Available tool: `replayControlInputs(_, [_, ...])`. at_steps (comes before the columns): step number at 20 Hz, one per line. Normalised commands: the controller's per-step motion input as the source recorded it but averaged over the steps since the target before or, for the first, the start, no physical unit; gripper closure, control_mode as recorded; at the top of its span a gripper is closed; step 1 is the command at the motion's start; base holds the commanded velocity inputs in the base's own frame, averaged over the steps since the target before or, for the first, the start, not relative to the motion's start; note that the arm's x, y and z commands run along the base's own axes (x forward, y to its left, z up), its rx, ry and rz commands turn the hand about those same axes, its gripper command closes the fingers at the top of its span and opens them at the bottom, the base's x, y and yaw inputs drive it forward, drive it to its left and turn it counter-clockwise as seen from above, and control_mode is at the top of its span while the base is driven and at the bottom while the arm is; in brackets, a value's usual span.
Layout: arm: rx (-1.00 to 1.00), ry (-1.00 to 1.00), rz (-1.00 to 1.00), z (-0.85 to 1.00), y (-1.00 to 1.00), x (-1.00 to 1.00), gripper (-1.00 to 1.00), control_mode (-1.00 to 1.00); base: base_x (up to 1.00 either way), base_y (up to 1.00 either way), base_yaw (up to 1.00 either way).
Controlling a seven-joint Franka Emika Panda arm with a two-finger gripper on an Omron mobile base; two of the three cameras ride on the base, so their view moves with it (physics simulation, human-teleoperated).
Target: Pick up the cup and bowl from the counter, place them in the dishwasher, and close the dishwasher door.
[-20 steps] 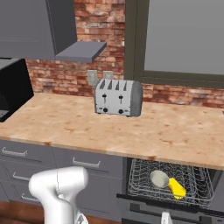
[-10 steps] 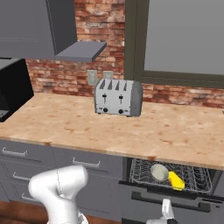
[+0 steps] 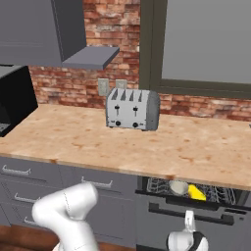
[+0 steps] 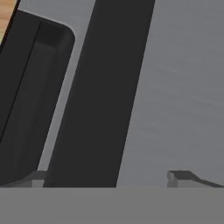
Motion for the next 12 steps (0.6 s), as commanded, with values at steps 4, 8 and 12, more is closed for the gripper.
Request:
replayControlInputs(4, [0.04, -0.18, -0.02, -0.38, -0.22, 0.61, -1.00, -1.00, 0.00, 0.00, 0.00])
replayControlInputs(8, [0.04, -0.18, -0.02, -0.40, -0.24, 0.60, -1.00, -1.00, 0.00, 0.00, 0.00])
replayControlInputs(12, [0.04, -0.18, -0.01, -0.44, -0.23, 0.61, -1.00, -1.00, 0.00, 0.00, 0.00])
